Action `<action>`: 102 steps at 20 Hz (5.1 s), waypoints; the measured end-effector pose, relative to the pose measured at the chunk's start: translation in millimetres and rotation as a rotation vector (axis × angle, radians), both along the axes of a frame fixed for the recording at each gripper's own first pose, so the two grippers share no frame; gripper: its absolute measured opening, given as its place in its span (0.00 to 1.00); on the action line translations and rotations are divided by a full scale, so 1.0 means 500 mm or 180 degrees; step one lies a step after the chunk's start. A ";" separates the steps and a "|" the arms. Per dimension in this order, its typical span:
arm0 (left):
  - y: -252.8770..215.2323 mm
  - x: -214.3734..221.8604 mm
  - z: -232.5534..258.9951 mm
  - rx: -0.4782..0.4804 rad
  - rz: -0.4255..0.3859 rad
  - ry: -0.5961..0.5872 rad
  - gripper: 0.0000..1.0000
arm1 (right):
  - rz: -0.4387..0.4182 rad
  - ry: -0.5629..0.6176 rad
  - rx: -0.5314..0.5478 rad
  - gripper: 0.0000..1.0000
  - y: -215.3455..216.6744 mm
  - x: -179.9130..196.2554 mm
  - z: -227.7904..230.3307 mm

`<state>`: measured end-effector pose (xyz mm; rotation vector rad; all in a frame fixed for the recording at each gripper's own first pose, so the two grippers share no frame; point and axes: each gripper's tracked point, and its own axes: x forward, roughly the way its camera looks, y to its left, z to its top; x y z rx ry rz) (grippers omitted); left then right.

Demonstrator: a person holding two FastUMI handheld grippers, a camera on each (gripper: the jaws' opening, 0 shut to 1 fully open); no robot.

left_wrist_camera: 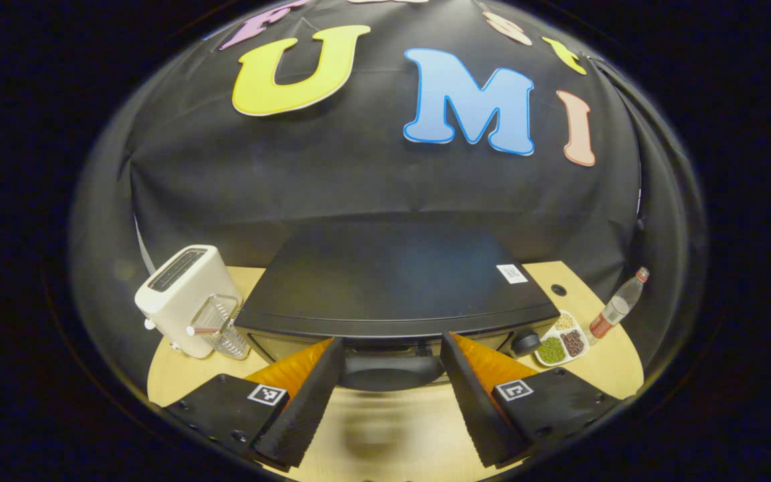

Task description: Open the electric oven with the left hand, put the food in, and close the electric oven.

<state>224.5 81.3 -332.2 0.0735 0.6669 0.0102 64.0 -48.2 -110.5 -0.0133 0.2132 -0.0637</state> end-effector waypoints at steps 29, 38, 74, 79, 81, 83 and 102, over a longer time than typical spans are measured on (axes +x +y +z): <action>0.007 -0.217 -0.117 -0.0019 0.0081 0.0222 1.00 | 0.0174 0.0100 -0.0019 1.00 0.051 -0.045 -0.015; 0.018 -0.277 -0.180 -0.0093 0.0203 0.0378 1.00 | 0.0213 0.0201 -0.0063 1.00 0.052 -0.058 -0.039; -0.053 -0.335 0.607 0.0107 0.0769 -0.1635 1.00 | 0.1146 0.2896 0.2611 0.21 0.192 -0.082 -0.632; -0.071 -0.343 0.598 0.0121 0.0687 -0.1590 0.98 | 0.1120 0.2893 0.2820 0.07 0.188 -0.079 -0.618; -0.073 -0.341 0.605 0.0102 0.0619 -0.1606 0.98 | 0.1148 0.2867 0.2839 0.07 0.189 -0.076 -0.605; -0.076 -0.340 0.614 0.0045 0.0530 -0.1610 0.97 | 0.1150 0.2777 0.2955 0.07 0.193 -0.073 -0.575; 0.149 -0.379 0.671 -0.0106 0.0333 -0.1876 0.97 | 0.1523 0.2134 0.3657 0.07 0.468 -0.051 -0.323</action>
